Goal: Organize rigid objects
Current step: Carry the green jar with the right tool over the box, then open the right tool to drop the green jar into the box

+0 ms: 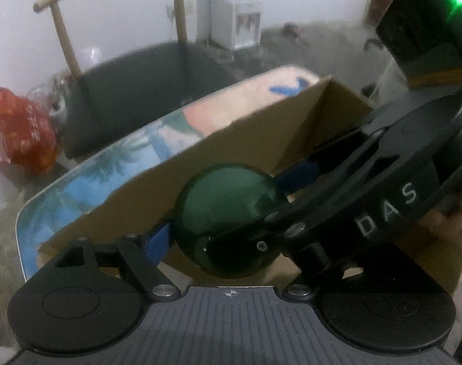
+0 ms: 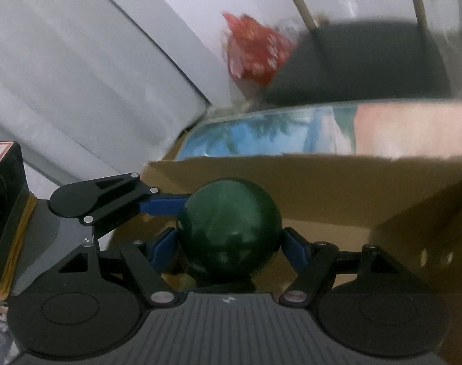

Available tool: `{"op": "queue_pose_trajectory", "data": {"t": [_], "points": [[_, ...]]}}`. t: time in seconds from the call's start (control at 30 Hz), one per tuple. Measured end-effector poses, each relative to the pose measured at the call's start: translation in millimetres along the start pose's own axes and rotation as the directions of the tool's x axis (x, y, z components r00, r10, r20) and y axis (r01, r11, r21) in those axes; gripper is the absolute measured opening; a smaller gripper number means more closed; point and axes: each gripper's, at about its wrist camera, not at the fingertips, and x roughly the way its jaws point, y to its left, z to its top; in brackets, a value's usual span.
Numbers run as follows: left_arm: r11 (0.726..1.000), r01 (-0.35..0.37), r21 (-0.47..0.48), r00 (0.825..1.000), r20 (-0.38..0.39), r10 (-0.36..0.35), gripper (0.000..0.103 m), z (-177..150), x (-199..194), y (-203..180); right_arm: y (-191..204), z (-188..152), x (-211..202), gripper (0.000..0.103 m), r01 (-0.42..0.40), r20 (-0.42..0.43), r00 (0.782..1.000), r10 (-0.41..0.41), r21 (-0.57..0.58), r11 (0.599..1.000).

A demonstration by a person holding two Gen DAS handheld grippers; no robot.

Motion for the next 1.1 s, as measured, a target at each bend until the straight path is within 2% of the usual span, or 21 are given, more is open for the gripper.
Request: {"op": "queue_pose_trajectory", "data": {"t": [0.13, 0.27, 0.37, 0.43, 0.5, 0.57, 0.7, 0.77, 0.83, 0.9, 1.0, 1.1], "points": [[1.0, 0.025, 0.006, 0.995, -0.098, -0.024, 0.082, -7, 17, 7, -13, -2, 24, 0.078, -0.012, -0.076, 0.997, 0.017, 0.063, 0.998], [0.999, 0.047, 0.004, 0.989, -0.139, -0.046, 0.081, -11, 27, 11, -21, -2, 41, 0.078, 0.005, -0.118, 0.993, 0.004, 0.082, 0.997], [0.999, 0.038, -0.018, 0.987, -0.156, -0.04, 0.081, -11, 28, 14, -26, -3, 47, 0.078, 0.016, -0.116, 0.993, -0.003, 0.116, 0.993], [0.999, 0.047, 0.022, 0.985, -0.167, -0.043, 0.081, -11, 25, 13, -23, -2, 49, 0.078, 0.03, -0.127, 0.992, -0.017, 0.096, 0.995], [0.999, 0.034, 0.015, 0.99, -0.135, -0.032, 0.082, -11, 15, 12, -20, -1, 50, 0.077, 0.062, -0.131, 0.99, -0.051, 0.081, 0.995], [0.998, 0.063, 0.003, 0.99, -0.123, -0.062, 0.083, -6, 10, 17, -16, -2, 50, 0.078, 0.073, -0.131, 0.989, -0.065, 0.057, 0.996], [1.0, -0.005, -0.008, 0.995, -0.096, 0.004, 0.083, -4, -8, 16, -12, -4, 47, 0.078, 0.079, -0.119, 0.99, -0.071, 0.066, 0.995], [1.0, -0.021, -0.02, 0.998, -0.066, 0.02, 0.083, -3, -18, 14, -6, -6, 36, 0.078, 0.092, -0.107, 0.99, -0.089, 0.03, 0.995], [0.997, -0.046, -0.07, 0.999, -0.032, 0.044, 0.084, -5, -34, 14, 3, -14, 19, 0.077, 0.134, -0.063, 0.989, -0.134, -0.007, 0.991], [0.99, -0.036, -0.134, 0.999, 0.01, 0.038, 0.084, -9, -54, 12, 14, -15, 3, 0.078, 0.151, -0.031, 0.988, -0.152, -0.038, 0.988], [0.987, -0.052, -0.15, 0.994, 0.088, 0.066, 0.084, -18, -91, -2, 31, -18, -20, 0.079, 0.169, 0.016, 0.986, -0.168, -0.068, 0.983], [0.985, -0.087, -0.149, 0.971, 0.209, 0.117, 0.084, -42, -137, -31, 52, -32, -51, 0.079, 0.163, 0.064, 0.986, -0.157, -0.111, 0.98]]}}
